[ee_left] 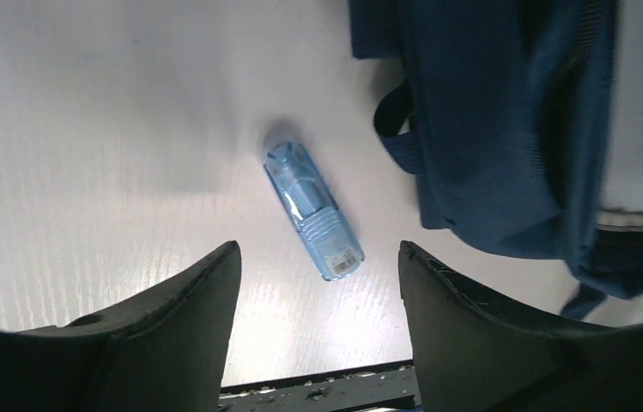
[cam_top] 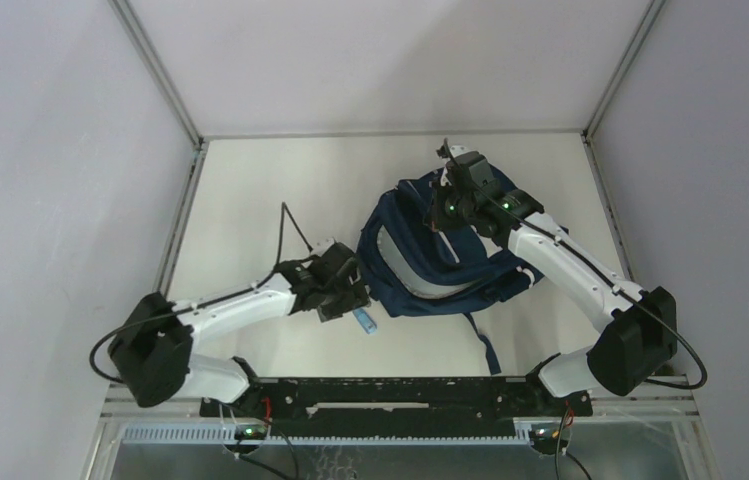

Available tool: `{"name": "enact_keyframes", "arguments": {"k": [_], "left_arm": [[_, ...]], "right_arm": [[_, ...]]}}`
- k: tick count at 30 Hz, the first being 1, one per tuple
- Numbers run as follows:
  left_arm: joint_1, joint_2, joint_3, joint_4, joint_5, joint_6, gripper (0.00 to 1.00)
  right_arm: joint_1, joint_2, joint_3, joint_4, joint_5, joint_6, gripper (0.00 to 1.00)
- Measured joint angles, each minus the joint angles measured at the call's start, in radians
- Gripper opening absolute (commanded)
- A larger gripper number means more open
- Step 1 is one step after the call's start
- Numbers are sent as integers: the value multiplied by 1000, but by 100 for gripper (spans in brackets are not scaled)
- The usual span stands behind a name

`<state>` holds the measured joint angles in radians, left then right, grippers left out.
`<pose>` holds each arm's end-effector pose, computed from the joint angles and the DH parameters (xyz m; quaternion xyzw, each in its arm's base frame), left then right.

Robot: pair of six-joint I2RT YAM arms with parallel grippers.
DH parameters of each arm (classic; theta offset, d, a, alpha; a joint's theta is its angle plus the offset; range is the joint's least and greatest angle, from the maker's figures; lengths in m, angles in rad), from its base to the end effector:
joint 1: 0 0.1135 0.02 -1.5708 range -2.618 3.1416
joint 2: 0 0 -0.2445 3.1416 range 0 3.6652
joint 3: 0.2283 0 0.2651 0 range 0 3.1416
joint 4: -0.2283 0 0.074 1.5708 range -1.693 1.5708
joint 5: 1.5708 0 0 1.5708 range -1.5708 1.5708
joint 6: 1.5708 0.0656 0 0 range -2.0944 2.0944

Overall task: Pack the student bag
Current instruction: Pick up the stationery from the center of the board.

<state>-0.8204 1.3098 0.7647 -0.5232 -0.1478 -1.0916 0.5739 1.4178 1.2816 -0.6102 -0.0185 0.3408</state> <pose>0.1951 -0.1951 0.1454 -0.1488 0.9546 -0.1613 0.2014 0.2926 0.1906 0.2847 -0.1102 0.9096 0.1845 0.3557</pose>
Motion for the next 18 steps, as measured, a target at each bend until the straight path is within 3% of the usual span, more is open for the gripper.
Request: {"name": "enact_keyframes", "arguments": {"k": [4, 9, 18], "left_arm": [[-27, 140, 82, -84, -6, -40, 64], [-52, 383, 310, -245, -28, -63, 62], [-86, 428, 348, -327, -32, -84, 59]], "right_arm": [[3, 4, 0, 3, -3, 0, 0], [6, 6, 0, 7, -5, 0, 0], [6, 6, 0, 7, -4, 0, 0]]}}
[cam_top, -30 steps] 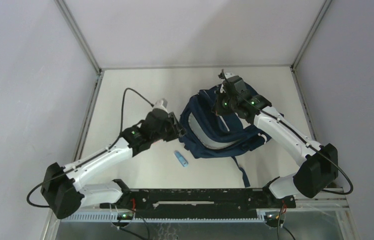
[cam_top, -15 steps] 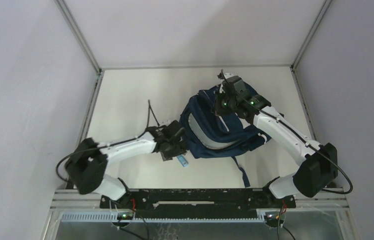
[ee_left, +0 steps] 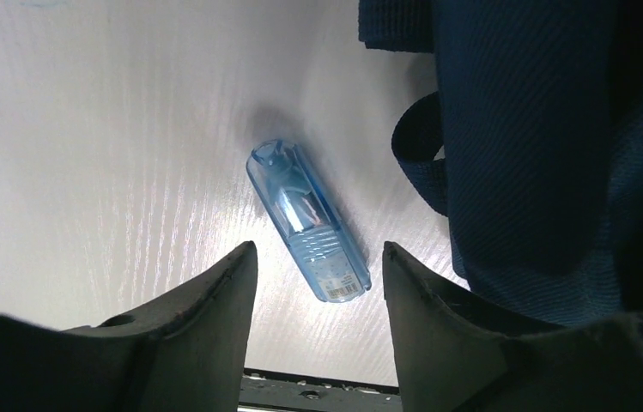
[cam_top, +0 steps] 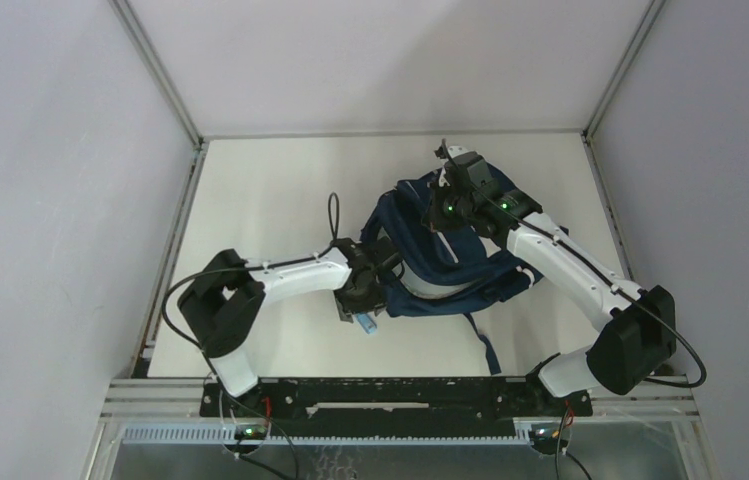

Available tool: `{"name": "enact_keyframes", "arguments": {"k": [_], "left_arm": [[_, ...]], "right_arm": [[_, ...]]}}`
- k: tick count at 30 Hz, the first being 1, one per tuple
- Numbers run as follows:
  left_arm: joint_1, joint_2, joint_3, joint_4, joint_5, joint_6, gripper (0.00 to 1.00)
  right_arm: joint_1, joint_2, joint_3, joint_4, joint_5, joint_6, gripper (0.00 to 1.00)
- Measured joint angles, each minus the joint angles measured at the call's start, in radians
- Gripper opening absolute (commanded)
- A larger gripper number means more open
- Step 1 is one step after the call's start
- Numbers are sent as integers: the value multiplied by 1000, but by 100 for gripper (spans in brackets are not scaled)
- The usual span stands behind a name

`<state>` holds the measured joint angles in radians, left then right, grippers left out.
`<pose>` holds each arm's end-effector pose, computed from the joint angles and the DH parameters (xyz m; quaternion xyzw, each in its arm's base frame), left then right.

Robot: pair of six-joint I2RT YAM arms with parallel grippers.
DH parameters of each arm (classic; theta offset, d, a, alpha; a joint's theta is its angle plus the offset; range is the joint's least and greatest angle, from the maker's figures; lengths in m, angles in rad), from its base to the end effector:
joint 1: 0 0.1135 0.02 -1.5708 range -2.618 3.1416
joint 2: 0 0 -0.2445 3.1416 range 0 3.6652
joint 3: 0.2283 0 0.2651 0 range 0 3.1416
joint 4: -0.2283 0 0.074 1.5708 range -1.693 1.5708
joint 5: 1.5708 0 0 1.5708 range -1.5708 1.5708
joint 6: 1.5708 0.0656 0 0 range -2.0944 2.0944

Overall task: Pack the student bag
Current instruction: Pick up the stationery from the center of the board, then place the stationery in the student bag.

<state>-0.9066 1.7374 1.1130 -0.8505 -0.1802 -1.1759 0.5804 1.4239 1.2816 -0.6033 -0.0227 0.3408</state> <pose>0.2055 -0.2435 0.1144 -0.1378 0.9852 0.0042 0.1017 0.2926 0.1937 0.2834 -0.1140 0.9089 0.1875 0.3546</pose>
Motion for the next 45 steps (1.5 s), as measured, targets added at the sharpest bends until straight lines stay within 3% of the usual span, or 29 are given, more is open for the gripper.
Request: {"name": "enact_keyframes", "arguments": {"k": [9, 15, 19, 25, 31, 38, 45], "left_arm": [[-1, -5, -63, 62, 11, -23, 44], [-1, -50, -113, 109, 2, -32, 28], [-1, -121, -175, 138, -27, -45, 22], [-1, -376, -225, 135, -101, -25, 19], [34, -598, -207, 178, -122, 104, 19], [99, -573, -70, 293, -23, 209, 18], [122, -436, 64, 438, 100, 217, 18]], "right_arm": [[4, 1, 0, 0, 0, 0, 0], [5, 1, 0, 0, 2, 0, 0], [6, 1, 0, 0, 5, 0, 0], [6, 1, 0, 0, 7, 0, 0], [6, 1, 0, 0, 7, 0, 0], [8, 1, 0, 0, 7, 0, 0], [14, 1, 0, 0, 15, 0, 0]]}}
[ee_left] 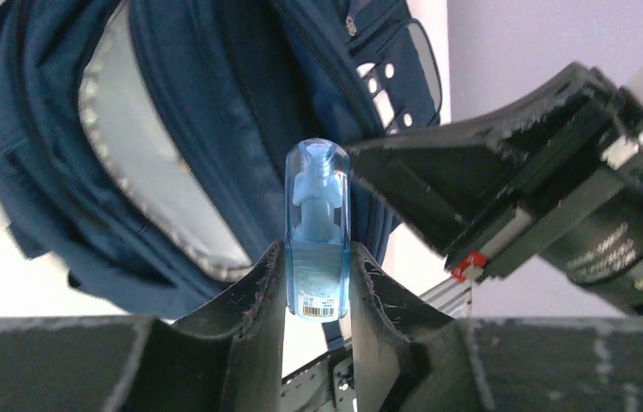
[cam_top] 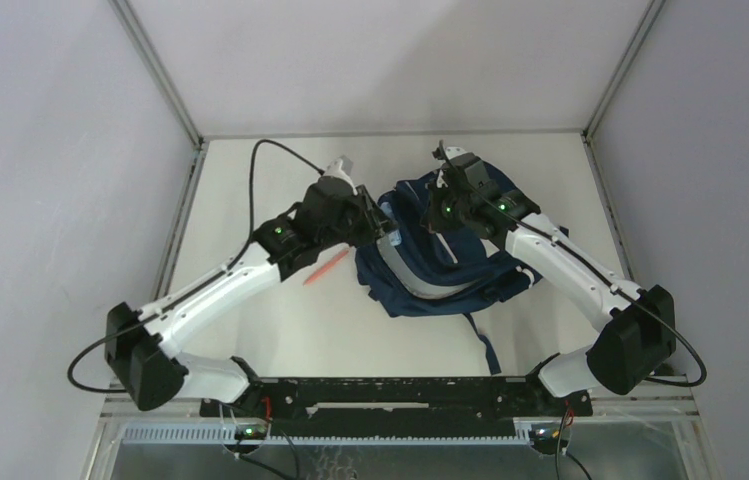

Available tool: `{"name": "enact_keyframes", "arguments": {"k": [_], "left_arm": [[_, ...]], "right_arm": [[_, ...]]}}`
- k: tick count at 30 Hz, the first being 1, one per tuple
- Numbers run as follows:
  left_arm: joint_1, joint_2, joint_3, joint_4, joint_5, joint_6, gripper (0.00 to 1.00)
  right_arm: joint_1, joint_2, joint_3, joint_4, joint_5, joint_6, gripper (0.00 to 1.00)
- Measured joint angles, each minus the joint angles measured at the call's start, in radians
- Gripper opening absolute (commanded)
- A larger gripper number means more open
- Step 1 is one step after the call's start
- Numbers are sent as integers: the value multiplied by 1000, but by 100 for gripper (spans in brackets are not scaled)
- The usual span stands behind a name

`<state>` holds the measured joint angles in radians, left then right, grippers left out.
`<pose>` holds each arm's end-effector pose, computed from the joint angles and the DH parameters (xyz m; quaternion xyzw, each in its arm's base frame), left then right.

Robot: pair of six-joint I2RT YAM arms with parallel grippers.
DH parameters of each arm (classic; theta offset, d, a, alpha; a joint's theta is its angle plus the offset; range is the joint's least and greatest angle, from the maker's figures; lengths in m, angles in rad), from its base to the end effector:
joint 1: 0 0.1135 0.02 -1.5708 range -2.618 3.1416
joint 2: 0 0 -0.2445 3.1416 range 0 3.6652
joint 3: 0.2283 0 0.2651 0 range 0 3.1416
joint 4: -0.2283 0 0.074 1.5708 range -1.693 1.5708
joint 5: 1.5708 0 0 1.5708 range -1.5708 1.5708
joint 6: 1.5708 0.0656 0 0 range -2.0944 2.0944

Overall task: Pack the student bag
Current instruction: Place the stationery in the student bag, then pick up the stationery from the center of the board.

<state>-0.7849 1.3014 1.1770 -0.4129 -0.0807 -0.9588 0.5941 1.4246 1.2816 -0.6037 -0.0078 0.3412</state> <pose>0.2431 -0.2354 0.3053 -0.0953 0.8637 -0.3553 0.3445 0.2906 0.1969 0.2832 -0.1171 0.9088 0.1837 0.3559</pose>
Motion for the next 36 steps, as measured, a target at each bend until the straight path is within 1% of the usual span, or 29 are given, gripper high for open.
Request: {"name": "enact_keyframes", "arguments": {"k": [7, 10, 11, 14, 16, 24, 36], "left_arm": [[36, 150, 55, 91, 105, -10, 18], [37, 194, 67, 109, 128, -13, 21], [37, 207, 71, 116, 138, -14, 23], [37, 236, 78, 131, 154, -23, 37], [37, 250, 81, 143, 164, -29, 42], [37, 262, 82, 151, 170, -34, 47], [47, 219, 82, 138, 136, -3, 46]], "right_arm": [[3, -3, 0, 0, 7, 0, 0], [3, -4, 0, 0, 7, 0, 0], [3, -4, 0, -1, 7, 0, 0], [3, -4, 0, -1, 8, 0, 0], [3, -4, 0, -1, 8, 0, 0], [3, -4, 0, -2, 8, 0, 0], [3, -4, 0, -2, 8, 0, 0]]}}
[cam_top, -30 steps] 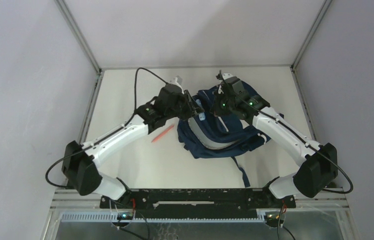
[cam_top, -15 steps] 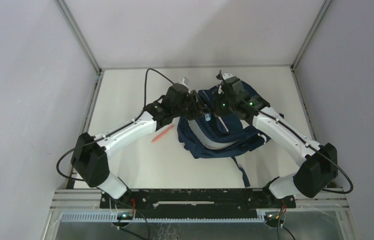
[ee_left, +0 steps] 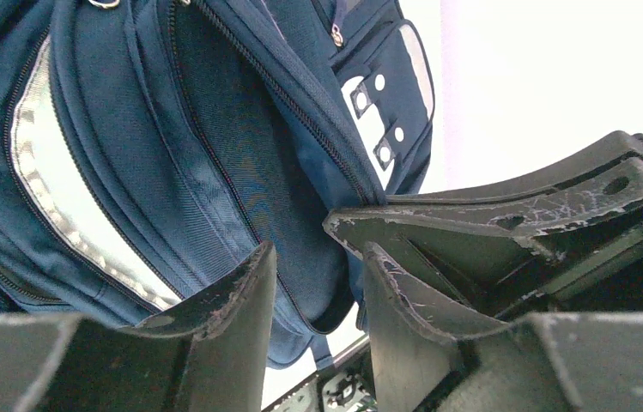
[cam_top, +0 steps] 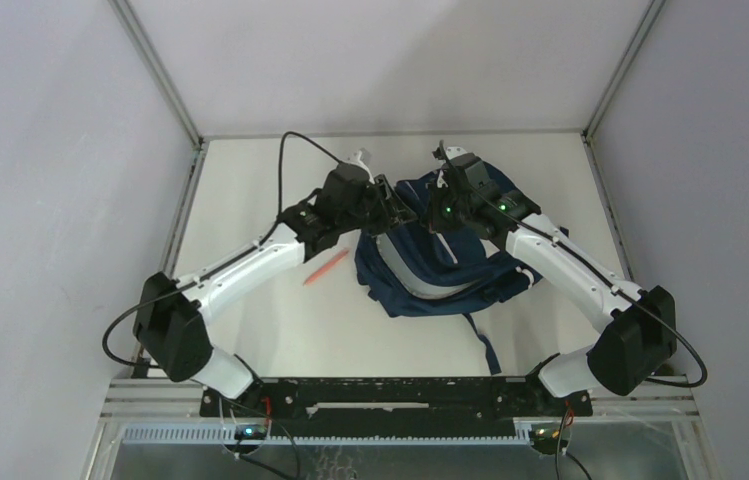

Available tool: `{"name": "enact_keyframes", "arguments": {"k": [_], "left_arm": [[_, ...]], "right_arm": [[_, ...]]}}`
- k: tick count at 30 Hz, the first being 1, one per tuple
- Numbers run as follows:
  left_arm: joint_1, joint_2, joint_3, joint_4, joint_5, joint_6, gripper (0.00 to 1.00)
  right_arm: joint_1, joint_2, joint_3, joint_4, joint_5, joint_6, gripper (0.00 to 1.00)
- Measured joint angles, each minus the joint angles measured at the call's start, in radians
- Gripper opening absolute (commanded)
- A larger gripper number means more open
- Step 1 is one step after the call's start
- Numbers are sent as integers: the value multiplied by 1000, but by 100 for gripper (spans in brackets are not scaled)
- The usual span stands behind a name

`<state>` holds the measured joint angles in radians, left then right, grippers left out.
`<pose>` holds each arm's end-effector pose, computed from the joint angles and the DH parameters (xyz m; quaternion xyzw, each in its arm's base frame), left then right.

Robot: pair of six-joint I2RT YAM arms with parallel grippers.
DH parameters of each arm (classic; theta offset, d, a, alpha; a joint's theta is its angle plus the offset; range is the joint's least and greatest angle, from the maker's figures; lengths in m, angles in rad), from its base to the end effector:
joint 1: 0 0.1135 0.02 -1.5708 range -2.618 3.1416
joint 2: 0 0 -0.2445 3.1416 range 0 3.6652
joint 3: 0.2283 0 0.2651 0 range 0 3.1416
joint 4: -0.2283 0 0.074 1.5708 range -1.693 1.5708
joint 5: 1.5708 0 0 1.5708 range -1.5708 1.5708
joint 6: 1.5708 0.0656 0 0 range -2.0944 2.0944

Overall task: Pack the student bag
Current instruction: Pick up the stationery from the center of the board.

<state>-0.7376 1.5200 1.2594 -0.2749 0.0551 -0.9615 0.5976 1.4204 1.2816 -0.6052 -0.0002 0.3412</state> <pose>0.2881 -0.2667 0.2779 -0.0835 0.8647 -0.3873 0.3086 0.2894 0.1970 0.2844 -0.1171 0.9082 0.1818 0.3582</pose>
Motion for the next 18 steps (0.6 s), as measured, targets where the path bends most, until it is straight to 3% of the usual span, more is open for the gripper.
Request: {"name": "enact_keyframes", "arguments": {"k": [3, 8, 18], "left_arm": [[12, -14, 0, -6, -6, 8, 46], [45, -62, -4, -40, -58, 89, 59], [142, -110, -82, -231, -278, 489, 69]], "right_arm": [[0, 0, 0, 0, 0, 0, 0], [0, 0, 0, 0, 0, 0, 0], [0, -1, -12, 3, -6, 0, 0]]}}
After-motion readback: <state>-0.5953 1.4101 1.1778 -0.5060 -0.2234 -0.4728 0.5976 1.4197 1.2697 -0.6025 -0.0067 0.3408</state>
